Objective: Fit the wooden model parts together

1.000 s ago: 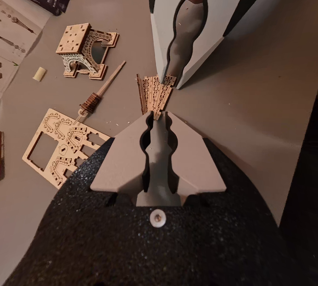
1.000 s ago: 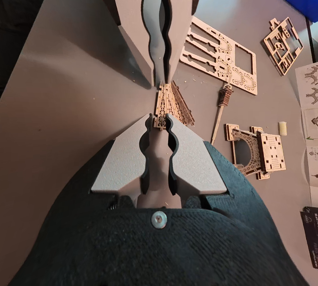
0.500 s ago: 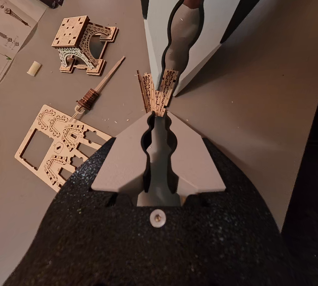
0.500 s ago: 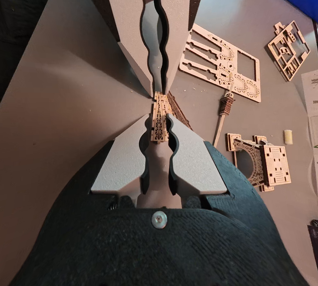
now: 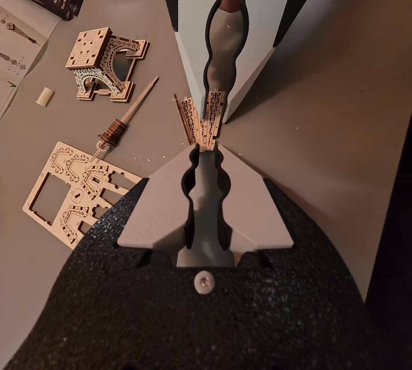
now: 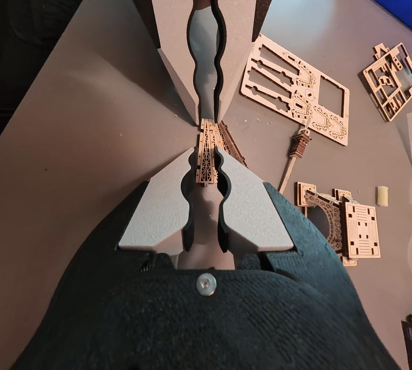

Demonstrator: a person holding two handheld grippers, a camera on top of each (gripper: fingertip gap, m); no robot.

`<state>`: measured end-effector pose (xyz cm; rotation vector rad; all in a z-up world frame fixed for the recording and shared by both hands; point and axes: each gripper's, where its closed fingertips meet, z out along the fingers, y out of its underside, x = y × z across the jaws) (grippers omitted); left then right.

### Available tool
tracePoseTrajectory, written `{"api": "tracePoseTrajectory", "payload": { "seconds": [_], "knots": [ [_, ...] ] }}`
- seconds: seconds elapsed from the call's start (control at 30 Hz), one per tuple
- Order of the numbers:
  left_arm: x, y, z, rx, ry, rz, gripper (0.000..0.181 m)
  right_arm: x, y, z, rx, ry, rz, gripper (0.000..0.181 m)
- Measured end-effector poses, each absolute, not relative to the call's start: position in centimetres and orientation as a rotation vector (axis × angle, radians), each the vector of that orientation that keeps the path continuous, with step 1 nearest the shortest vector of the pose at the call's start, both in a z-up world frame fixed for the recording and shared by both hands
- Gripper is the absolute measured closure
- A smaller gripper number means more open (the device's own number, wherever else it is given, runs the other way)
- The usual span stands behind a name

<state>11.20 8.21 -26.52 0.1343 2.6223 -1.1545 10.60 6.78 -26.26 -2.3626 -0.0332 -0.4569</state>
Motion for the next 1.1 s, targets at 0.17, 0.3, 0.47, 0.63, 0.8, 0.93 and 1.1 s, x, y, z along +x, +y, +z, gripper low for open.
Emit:
{"api": "tracePoseTrajectory", "payload": {
  "seconds": [0.17, 0.3, 0.47, 0.63, 0.8, 0.93, 1.1],
  "knots": [
    [11.2, 8.2, -26.5, 0.135, 2.622, -1.161, 0.167, 10.5, 6.8, -26.2, -2.357, -0.081, -0.455, 0.169],
    [11.2, 8.3, -26.5, 0.137, 2.626, -1.163, 0.167, 10.2, 7.0, -26.3, -2.351, -0.114, -0.449, 0.173],
    [11.1, 8.3, -26.4, 0.147, 2.625, -1.16, 0.168, 10.4, 7.0, -26.3, -2.351, -0.111, -0.47, 0.173],
    [11.5, 7.7, -23.6, 0.016, 2.575, -1.409, 0.181, 10.4, 6.9, -26.3, -2.348, -0.115, -0.469, 0.172],
    [14.2, 7.7, -23.8, -0.033, 2.571, -1.288, 0.171, 10.4, 7.0, -26.3, -2.343, -0.108, -0.464, 0.172],
    [14.6, 7.5, -25.4, -0.01, 2.686, -1.176, 0.145, 10.4, 7.0, -26.3, -2.349, -0.112, -0.47, 0.172],
    [14.4, 7.3, -25.8, 0.003, 2.807, -1.128, 0.138, 10.4, 7.0, -26.3, -2.348, -0.113, -0.471, 0.172]
  ]
}}
